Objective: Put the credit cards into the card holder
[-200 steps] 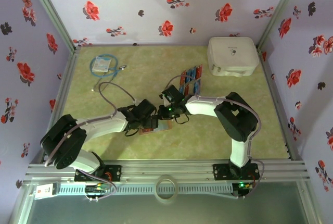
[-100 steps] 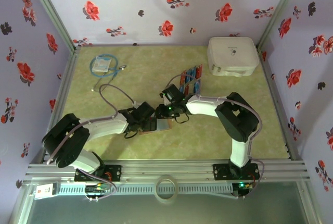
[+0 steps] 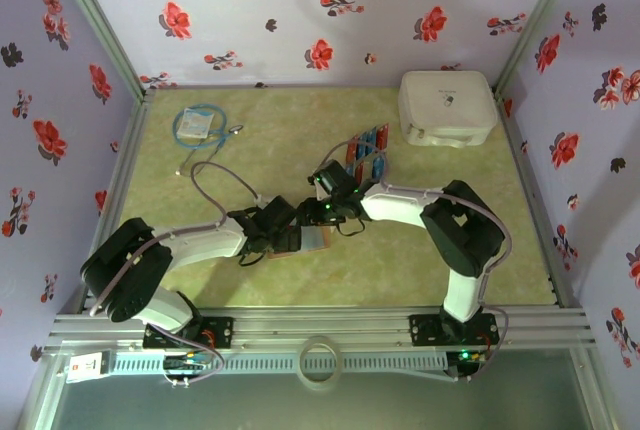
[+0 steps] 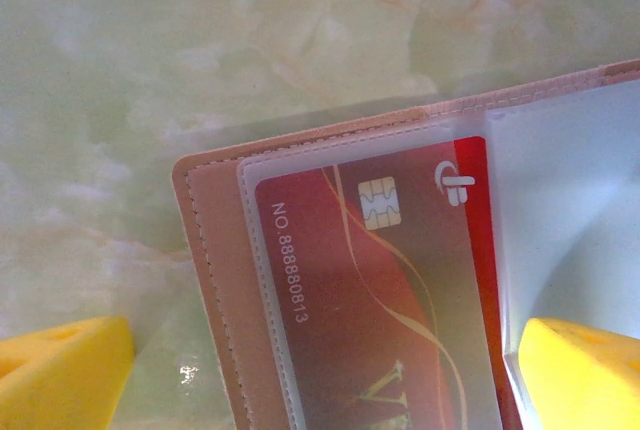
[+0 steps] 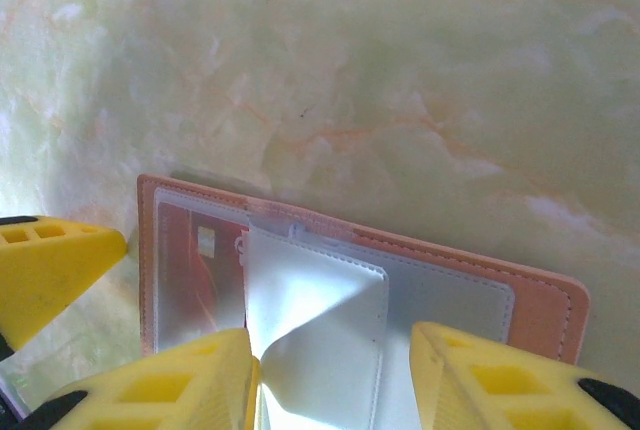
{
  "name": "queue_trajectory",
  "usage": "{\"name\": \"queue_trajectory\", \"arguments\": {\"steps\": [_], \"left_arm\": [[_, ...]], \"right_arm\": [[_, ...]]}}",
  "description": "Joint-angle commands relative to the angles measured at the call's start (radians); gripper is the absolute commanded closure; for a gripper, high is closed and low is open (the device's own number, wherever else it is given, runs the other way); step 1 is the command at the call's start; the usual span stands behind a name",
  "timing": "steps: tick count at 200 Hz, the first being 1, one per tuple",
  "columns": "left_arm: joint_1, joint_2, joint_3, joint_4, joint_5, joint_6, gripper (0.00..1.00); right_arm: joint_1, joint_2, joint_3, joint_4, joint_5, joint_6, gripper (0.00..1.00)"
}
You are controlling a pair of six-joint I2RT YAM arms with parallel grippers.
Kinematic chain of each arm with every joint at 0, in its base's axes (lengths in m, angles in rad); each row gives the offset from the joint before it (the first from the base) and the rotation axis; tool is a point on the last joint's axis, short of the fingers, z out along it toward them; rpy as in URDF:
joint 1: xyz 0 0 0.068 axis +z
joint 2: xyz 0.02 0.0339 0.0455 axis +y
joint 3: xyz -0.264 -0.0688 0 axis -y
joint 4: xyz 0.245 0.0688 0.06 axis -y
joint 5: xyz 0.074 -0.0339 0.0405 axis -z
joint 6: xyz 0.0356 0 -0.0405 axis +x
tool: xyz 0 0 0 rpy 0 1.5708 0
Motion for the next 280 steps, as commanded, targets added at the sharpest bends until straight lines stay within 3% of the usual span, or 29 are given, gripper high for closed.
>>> {"name": "queue_trajectory", "arguments": {"steps": [1,86,121,201,280], "left_arm": [[-0.005,0.01,-0.022,-0.004,-0.023,-0.013,0.0],[-0.005,-0.004,-0.021,-0.005,-0.025,-0.011,0.0],[0.002,-0.088,0.029,-0.092,-0.078,0.029,0.0],[0.212,-0.427,0.009,-0.217,-0.085,0.067,0.0],[0.265,-0.468,-0.053,-0.193,-0.034,0.056,0.0]], "right_arm": [[-0.003,0.03,-0.011,0.041,-0.033,0.025,0.55],[0.009,0.042,-0.006,0.084,-0.097,0.057,0.6],[0.017,-0.001,-0.015,0.108,-0.114,0.095,0.59],[0.101,0.028,0.083,0.066,-0.071,0.12,0.53],[0.129,0.177,0.177,0.089,-0.058,0.161,0.52]]}}
